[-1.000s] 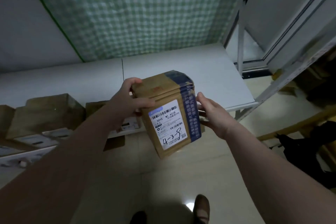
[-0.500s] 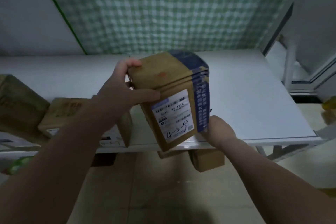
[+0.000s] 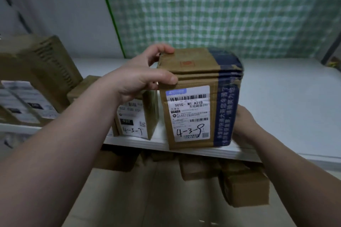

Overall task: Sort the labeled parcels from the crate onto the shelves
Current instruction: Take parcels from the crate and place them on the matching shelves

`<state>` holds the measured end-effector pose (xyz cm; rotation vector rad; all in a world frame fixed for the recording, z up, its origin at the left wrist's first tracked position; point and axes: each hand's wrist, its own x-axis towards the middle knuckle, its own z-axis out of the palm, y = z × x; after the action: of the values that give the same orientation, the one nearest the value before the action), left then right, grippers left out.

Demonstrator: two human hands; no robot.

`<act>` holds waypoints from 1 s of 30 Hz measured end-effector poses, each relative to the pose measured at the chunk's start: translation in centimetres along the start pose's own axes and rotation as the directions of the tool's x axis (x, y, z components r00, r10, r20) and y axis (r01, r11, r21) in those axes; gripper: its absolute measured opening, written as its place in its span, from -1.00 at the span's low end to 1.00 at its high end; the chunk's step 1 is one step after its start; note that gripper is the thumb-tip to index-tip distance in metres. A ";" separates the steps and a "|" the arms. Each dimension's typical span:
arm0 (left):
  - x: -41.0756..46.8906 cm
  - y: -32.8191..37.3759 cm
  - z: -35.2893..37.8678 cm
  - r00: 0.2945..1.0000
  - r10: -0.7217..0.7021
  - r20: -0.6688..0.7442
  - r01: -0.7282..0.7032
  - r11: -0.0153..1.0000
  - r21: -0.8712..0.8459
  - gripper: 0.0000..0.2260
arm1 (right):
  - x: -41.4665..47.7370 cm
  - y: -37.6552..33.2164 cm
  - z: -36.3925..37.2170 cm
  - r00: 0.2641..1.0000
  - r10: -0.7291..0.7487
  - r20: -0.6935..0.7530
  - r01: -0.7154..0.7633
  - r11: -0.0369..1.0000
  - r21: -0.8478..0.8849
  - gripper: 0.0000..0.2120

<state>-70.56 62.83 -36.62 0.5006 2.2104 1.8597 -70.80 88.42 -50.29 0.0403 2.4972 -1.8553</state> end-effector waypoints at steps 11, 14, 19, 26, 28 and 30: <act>1.2 0.1 -0.8 0.979 -0.130 0.160 0.110 0.986 0.127 -0.32 | -2.4 -0.5 0.3 0.936 -0.126 0.328 0.054 0.974 0.219 0.12; 0.9 0.8 -1.4 0.963 -0.158 0.217 0.089 0.951 0.297 -0.34 | -2.4 -0.6 1.1 0.948 -0.122 0.294 0.060 0.975 0.212 0.06; 0.2 1.3 -1.3 0.974 -0.148 0.173 0.028 0.832 0.554 -0.27 | -2.4 0.0 2.1 0.949 -0.128 0.287 0.082 0.982 0.167 0.07; -3.3 -0.2 1.0 0.971 0.224 -0.089 -0.075 0.633 0.771 -0.20 | -4.3 1.3 3.8 0.980 -0.191 0.045 0.195 0.975 -0.104 0.02; -4.8 -2.7 2.4 0.862 0.433 -0.265 -0.100 0.657 0.747 -0.36 | -4.9 1.8 4.3 0.970 -0.243 -0.025 0.229 0.941 -0.251 -0.04; -6.2 -5.8 3.6 0.665 0.625 -0.408 -0.138 0.640 0.756 -0.62 | -5.0 2.3 4.8 0.958 -0.280 -0.057 0.247 0.911 -0.329 -0.12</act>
<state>-64.23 62.81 -43.31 0.5717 3.5816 1.4403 -65.66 84.49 -53.66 -0.2278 2.9736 -1.5294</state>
